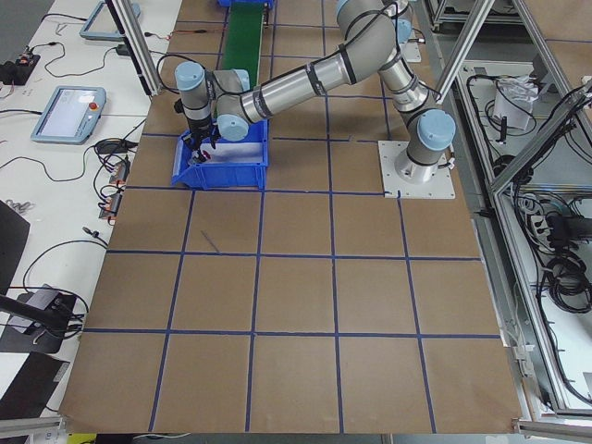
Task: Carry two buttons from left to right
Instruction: 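Open the right gripper and raise it back over the belt, then lift the red button out of the bin with the left gripper toward the belt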
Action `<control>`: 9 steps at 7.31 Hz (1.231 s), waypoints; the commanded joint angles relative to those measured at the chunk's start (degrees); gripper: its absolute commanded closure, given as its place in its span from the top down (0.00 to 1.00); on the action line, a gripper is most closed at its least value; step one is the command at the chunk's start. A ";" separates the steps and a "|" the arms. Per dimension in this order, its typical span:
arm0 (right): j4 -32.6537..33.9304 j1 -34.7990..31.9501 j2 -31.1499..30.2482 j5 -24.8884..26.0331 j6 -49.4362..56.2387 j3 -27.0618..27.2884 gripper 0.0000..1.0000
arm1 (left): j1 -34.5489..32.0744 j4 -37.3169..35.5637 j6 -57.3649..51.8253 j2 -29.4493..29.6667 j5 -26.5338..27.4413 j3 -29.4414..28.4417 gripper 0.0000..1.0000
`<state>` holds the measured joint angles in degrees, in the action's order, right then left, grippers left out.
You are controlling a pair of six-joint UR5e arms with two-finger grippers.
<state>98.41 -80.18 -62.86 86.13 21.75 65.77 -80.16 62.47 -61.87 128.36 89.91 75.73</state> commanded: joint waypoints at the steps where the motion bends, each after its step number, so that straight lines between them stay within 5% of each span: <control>1: -4.43 -2.96 -3.65 0.18 -8.98 3.55 0.59 | 0.00 -0.06 -0.01 0.14 0.00 0.03 0.58; 4: -5.07 -3.75 -10.26 0.44 -17.26 10.33 0.58 | 0.00 -0.15 0.08 0.40 0.09 0.03 0.46; 6: -5.07 -4.20 -10.79 0.62 -17.27 10.52 0.59 | 0.09 -0.15 0.26 0.40 0.18 0.03 0.21; 9: -5.15 -4.20 -10.79 0.62 -17.27 10.69 0.59 | 0.00 0.11 0.52 -0.21 0.35 -0.50 0.10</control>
<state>93.28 -84.35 -73.62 86.74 4.50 76.30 -80.14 62.41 -61.55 128.54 90.20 75.39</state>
